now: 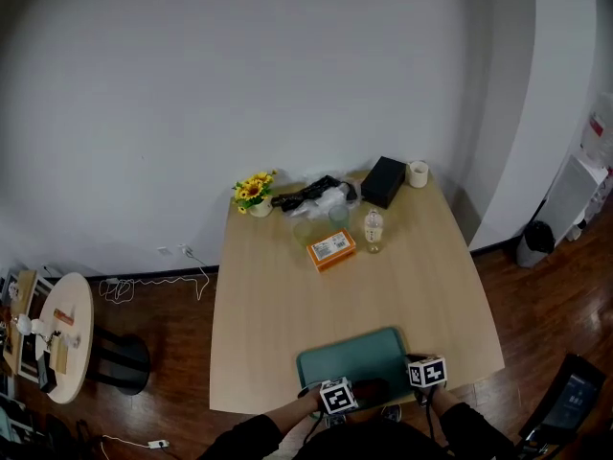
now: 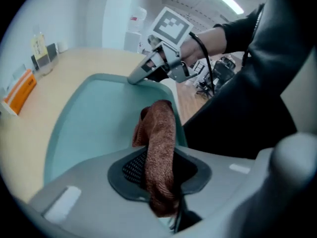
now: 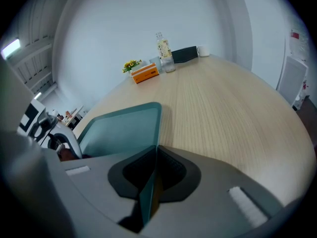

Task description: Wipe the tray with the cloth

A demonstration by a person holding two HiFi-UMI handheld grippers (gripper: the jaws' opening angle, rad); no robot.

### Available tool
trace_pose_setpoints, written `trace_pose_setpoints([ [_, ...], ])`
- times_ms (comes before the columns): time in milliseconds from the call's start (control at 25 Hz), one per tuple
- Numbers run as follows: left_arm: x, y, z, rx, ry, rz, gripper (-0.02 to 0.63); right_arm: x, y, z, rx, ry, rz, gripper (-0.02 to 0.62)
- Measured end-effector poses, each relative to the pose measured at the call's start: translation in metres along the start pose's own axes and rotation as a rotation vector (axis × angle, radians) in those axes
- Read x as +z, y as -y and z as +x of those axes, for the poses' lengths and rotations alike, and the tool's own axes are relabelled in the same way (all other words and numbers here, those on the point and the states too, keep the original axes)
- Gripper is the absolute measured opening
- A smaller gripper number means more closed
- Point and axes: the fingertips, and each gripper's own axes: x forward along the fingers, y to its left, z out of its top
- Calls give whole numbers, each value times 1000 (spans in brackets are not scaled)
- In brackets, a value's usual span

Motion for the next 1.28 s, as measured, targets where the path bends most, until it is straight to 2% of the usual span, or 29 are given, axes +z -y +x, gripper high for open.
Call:
trace_pose_setpoints([
  [120,23,-68,-14,176,14,-6,72,1,0,0,5,8,1,14],
  [200,40,-111,-17,244,20,-34,72,8,3,2,7,25,-5,14],
  [280,54,-148,-26,331,0,-29,72,18,5,3,4,41,-13,14],
  [360,57,-160,-28,379,-31,-12,72,17,4,1,-2,37,-10,14],
  [480,56,-143,-15,350,-30,-7,74,7,3,-2,-4,21,0,14],
  [600,57,-108,-6,293,-12,3,74,4,2,-3,5,17,5,14],
  [720,65,-46,12,132,12,49,74,1,3,-3,8,12,5,15],
  [840,70,18,28,-73,29,26,74,-2,2,-2,8,-2,8,15],
  [920,71,38,35,-127,34,0,74,-1,2,-2,7,-8,5,15],
  [1160,70,9,30,-93,17,-28,74,7,4,-3,2,0,7,15],
  [1200,73,-7,25,-46,17,-29,74,7,3,-4,3,1,11,15],
  [1280,75,-53,11,100,-3,-42,74,5,1,-5,6,4,18,14],
])
